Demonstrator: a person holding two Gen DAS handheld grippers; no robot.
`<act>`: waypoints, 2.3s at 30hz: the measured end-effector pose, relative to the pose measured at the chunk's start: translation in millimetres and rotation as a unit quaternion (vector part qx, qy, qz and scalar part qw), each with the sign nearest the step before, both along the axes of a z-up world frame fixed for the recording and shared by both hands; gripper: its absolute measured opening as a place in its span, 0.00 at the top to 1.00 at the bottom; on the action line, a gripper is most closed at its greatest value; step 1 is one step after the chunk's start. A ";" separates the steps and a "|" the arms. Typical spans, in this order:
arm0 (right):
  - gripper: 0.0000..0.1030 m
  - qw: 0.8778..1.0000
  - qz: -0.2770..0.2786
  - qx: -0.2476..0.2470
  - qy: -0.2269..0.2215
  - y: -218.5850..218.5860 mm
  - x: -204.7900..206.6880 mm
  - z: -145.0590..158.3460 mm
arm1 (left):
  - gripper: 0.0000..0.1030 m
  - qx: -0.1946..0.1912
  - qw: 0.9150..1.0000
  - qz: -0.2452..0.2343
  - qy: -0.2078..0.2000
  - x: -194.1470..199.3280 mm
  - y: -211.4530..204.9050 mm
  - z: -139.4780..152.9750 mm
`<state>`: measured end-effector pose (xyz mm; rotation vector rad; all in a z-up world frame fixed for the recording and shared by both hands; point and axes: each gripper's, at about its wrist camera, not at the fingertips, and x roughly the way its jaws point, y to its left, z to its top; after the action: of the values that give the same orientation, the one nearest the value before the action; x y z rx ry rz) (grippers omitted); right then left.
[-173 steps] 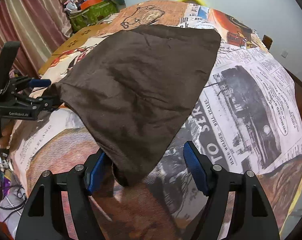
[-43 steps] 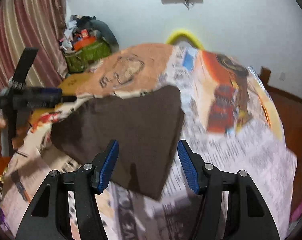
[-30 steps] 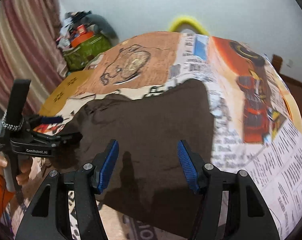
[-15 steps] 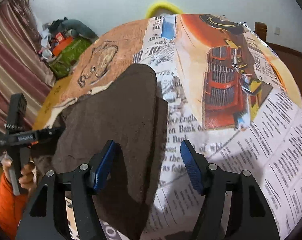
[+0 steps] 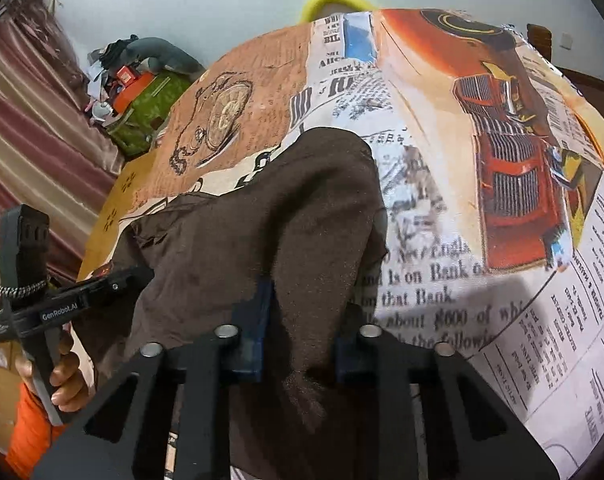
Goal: Fold small clothes
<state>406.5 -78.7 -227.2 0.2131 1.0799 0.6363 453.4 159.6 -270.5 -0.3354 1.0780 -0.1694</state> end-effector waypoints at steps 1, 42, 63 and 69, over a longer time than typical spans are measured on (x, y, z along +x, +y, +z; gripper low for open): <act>0.86 1.000 0.000 -0.003 -0.006 -0.3 -3.6 4.3 | 0.89 0.002 1.000 0.000 -0.006 -4.2 0.6 6.0; 0.93 0.992 0.120 -0.043 -0.023 129.3 -105.4 22.6 | 0.68 0.084 0.988 0.121 0.051 -139.1 147.9 0.3; 0.47 0.984 0.140 -0.079 -0.081 162.8 -89.7 38.4 | 0.66 0.136 0.989 0.050 0.032 -105.7 101.2 12.9; 0.47 0.980 0.127 -0.126 -0.090 135.6 -93.2 28.1 | 0.66 0.177 0.981 0.073 0.022 -121.7 118.0 25.9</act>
<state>313.3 56.9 -199.1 -0.2027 1.0081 0.7234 331.8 277.5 -244.5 -0.0957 1.0989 0.1607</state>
